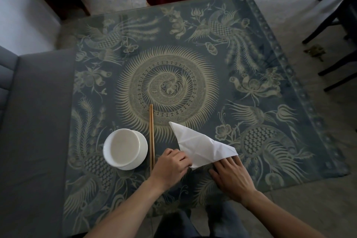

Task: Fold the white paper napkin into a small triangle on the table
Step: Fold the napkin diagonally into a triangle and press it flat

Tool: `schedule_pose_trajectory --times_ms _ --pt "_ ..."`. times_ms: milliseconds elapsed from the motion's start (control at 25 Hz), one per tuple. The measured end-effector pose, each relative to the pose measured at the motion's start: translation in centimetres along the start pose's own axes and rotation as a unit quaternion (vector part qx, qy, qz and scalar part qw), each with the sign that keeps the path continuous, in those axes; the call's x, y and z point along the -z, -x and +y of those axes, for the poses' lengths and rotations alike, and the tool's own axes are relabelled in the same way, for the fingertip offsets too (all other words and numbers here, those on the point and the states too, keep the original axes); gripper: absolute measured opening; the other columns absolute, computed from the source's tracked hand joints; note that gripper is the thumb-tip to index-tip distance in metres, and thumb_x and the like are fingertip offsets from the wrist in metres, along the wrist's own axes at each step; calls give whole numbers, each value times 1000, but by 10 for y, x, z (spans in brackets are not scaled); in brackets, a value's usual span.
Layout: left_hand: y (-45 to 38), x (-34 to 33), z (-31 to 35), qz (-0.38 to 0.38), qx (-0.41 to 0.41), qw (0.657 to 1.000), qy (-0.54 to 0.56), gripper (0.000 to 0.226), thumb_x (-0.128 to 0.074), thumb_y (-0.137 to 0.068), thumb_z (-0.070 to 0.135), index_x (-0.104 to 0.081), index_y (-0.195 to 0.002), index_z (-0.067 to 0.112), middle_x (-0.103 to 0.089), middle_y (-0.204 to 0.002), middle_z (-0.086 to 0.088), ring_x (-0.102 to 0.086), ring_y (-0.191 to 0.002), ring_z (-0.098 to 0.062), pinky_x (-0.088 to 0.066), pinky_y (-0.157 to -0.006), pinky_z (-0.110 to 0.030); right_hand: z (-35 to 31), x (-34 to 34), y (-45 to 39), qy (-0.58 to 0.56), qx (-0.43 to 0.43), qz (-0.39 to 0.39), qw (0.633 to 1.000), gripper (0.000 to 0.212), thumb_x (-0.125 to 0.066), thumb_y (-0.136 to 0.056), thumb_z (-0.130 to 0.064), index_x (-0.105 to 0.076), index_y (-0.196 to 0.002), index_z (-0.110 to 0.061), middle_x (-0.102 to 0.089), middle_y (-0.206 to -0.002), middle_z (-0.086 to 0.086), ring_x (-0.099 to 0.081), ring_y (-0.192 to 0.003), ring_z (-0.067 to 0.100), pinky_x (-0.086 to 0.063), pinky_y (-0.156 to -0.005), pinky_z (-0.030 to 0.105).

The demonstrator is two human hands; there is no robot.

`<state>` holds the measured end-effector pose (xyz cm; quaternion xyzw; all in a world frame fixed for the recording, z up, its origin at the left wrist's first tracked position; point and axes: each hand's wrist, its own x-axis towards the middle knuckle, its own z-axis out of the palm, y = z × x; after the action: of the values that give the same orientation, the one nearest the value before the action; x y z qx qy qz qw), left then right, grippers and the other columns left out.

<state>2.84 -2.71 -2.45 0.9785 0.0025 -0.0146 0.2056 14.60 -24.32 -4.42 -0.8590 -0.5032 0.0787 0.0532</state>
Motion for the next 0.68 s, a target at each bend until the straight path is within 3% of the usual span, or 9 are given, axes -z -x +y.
schedule_pose_trajectory --times_ms 280,680 --pt "-6 -3 7 25 19 999 11 9 -74 -85 27 -70 -92 24 -68 -93 5 -60 -88 -15 -47 -78 -29 0 -5 -2 2 -10 -1 1000 47 -43 -93 -40 -59 -124 -9 -62 -126 13 -52 -121 33 -31 -107 48" --pt "-12 -6 18 65 19 998 21 8 -71 -87 29 -69 -89 21 -67 -90 5 -60 -85 -16 -43 -75 -25 11 2 -13 -36 1 49 998 43 -49 -89 -20 -57 -127 -2 -58 -132 17 -49 -127 36 -36 -110 50"
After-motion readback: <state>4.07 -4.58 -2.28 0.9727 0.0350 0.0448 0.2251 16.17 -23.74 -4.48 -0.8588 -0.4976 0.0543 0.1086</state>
